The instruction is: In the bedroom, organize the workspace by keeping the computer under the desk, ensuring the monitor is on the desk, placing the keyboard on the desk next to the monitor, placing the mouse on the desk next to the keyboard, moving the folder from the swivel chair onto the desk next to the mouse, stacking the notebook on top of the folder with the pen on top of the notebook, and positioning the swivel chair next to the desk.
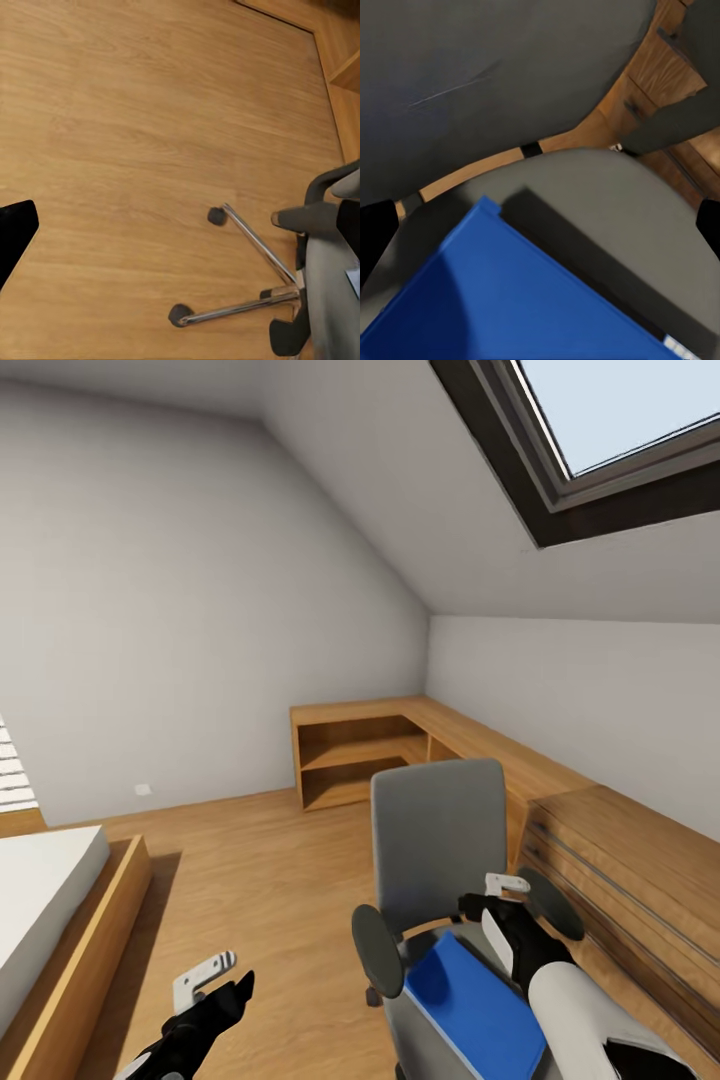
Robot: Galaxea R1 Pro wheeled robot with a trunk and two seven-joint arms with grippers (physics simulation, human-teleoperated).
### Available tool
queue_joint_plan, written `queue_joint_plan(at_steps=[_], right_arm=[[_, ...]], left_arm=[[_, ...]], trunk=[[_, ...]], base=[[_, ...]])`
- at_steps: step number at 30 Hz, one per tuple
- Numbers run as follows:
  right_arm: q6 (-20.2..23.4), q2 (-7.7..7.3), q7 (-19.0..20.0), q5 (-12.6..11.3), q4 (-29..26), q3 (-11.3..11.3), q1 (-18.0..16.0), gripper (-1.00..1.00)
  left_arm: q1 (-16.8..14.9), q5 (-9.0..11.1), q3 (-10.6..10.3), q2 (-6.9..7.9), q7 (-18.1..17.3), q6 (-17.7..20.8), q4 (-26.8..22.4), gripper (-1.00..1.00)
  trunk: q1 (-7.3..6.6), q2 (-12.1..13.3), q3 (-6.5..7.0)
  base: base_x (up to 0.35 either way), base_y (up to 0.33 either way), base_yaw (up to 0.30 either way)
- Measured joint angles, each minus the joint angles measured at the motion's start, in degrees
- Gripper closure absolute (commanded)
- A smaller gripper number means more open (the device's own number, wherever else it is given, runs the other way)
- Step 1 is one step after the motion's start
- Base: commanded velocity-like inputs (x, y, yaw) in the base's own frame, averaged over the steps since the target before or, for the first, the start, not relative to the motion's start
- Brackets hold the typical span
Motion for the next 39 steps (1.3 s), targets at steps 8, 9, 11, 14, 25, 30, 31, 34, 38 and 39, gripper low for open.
queue_joint_plan(at_steps=[8, 9, 11, 14, 25, 30, 31, 34, 38, 39], right_arm=[[0.2, 0.06, 0.0, 0.0, 0.6, 0.0, 0.0, -1.0], [0.2, 0.05, 0.0, 0.0, 0.6, 0.0, 0.0, -1.0], [0.2, 0.06, 0.0, -0.1, 0.5, 0.0, 0.0, -1.0], [0.2, 0.18, -0.1, 0.0, 0.4, 0.0, 0.0, -1.0], [0.1, 0.24, -0.1, 0.0, 0.1, 0.0, 0.0, -1.0], [0.1, 0.28, 0.0, 0.0, 0.1, 0.1, 0.0, -1.0], [0.1, 0.29, 0.0, 0.0, 0.1, 0.1, 0.0, -1.0], [0.1, 0.25, 0.1, 0.0, 0.1, 0.1, 0.0, -1.0], [0.1, 0.2, 0.1, 0.0, 0.1, 0.1, 0.0, -1.0], [0.1, 0.2, 0.1, 0.0, 0.1, 0.1, 0.0, -1.0]], left_arm=[[0.0, 0.0, 0.7, -0.04, 0.1, 0.0, -0.3, -1.0], [0.0, 0.0, 0.7, -0.04, 0.1, 0.0, -0.4, -1.0], [0.0, 0.0, 0.8, -0.04, 0.2, 0.0, -0.4, -1.0], [0.0, 0.0, 0.9, -0.05, 0.2, 0.0, -0.7, -1.0], [0.0, 0.0, 3.0, -0.12, 0.3, 0.0, -1.5, -1.0], [0.0, 0.1, 5.0, -0.18, 0.4, -0.1, -1.7, -1.0], [0.0, 0.1, 5.1, -0.18, 0.4, -0.1, -1.7, -1.0], [0.0, 0.1, 5.2, -0.19, 0.4, -0.1, -1.7, -1.0], [0.0, 0.1, 5.3, -0.19, 0.4, -0.1, -1.7, -1.0], [0.0, 0.1, 5.3, -0.19, 0.4, -0.1, -1.7, -1.0]], trunk=[[0.02, 0.0, 0.0], [0.02, 0.0, 0.0], [0.24, -0.4, -0.17], [0.9, -1.6, -0.71], [3.31, -6.0, -2.69], [4.41, -8.0, -3.59], [4.63, -8.4, -3.77], [5.29, -9.6, -4.31], [6.17, -11.2, -5.02], [6.39, -11.6, -5.2]], base=[[0.066, 0.0, 0.0], [0.011, 0.0, 0.0], [0.007, 0.0, 0.0], [0.004, 0.0, 0.0], [0.0, 0.0, 0.0], [0.0, 0.0, 0.0], [0.0, 0.0, 0.0], [0.0, 0.0, 0.0], [0.0, 0.0, 0.0], [0.0, 0.0, 0.0]])
